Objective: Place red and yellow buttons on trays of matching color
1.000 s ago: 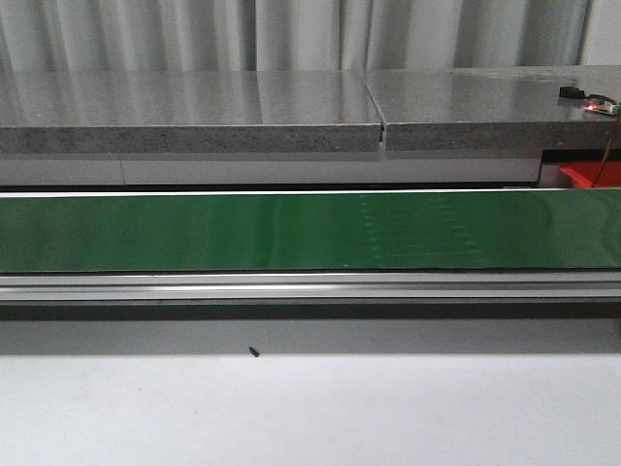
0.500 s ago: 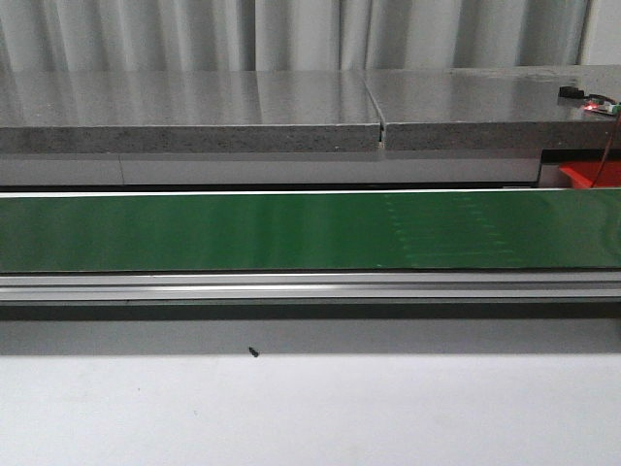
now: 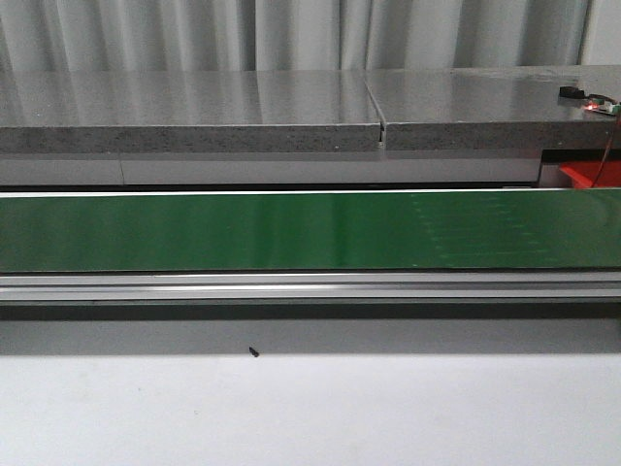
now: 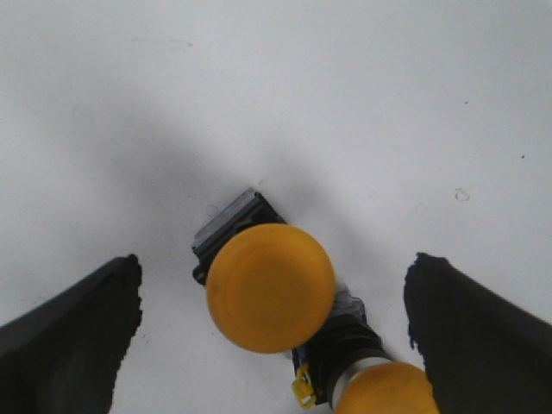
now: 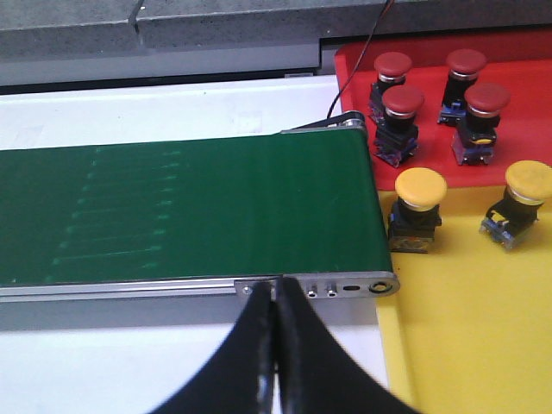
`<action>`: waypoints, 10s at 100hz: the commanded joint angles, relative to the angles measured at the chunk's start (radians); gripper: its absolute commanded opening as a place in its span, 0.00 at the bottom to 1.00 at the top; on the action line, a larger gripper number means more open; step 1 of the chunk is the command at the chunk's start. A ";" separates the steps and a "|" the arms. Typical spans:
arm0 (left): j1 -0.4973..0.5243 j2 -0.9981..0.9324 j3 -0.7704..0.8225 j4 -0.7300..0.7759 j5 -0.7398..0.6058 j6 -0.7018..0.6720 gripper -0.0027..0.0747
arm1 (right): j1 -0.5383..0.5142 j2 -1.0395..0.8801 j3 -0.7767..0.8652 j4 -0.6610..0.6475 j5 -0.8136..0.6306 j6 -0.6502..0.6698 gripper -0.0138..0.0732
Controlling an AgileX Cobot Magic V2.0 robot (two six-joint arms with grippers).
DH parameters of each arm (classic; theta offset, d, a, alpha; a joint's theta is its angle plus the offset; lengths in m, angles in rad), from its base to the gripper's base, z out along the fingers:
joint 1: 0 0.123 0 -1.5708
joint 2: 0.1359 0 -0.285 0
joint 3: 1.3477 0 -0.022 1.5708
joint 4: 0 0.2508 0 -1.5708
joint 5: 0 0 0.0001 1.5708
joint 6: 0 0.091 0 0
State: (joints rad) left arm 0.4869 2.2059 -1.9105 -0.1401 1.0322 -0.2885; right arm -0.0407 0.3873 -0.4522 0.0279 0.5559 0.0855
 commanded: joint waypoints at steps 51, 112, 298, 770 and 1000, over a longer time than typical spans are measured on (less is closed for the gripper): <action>0.002 -0.054 -0.034 -0.011 -0.008 -0.015 0.31 | 0.002 0.006 -0.026 0.004 -0.070 -0.010 0.08; -0.004 -0.273 -0.023 -0.002 0.030 0.070 0.30 | 0.002 0.006 -0.026 0.004 -0.070 -0.010 0.08; -0.145 -0.670 0.673 -0.105 -0.169 0.234 0.67 | 0.002 0.006 -0.026 0.004 -0.070 -0.010 0.08; -0.187 -0.569 0.556 -0.018 -0.051 0.279 0.36 | 0.002 0.006 -0.026 0.004 -0.069 -0.010 0.08; -0.586 -1.621 1.185 -0.051 -0.258 0.410 0.01 | 0.334 0.477 -0.396 0.004 0.017 -0.102 0.08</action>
State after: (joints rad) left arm -0.0915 0.6430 -0.7393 -0.1796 0.8483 0.1183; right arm 0.2500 0.7943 -0.7436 0.0409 0.6090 0.0159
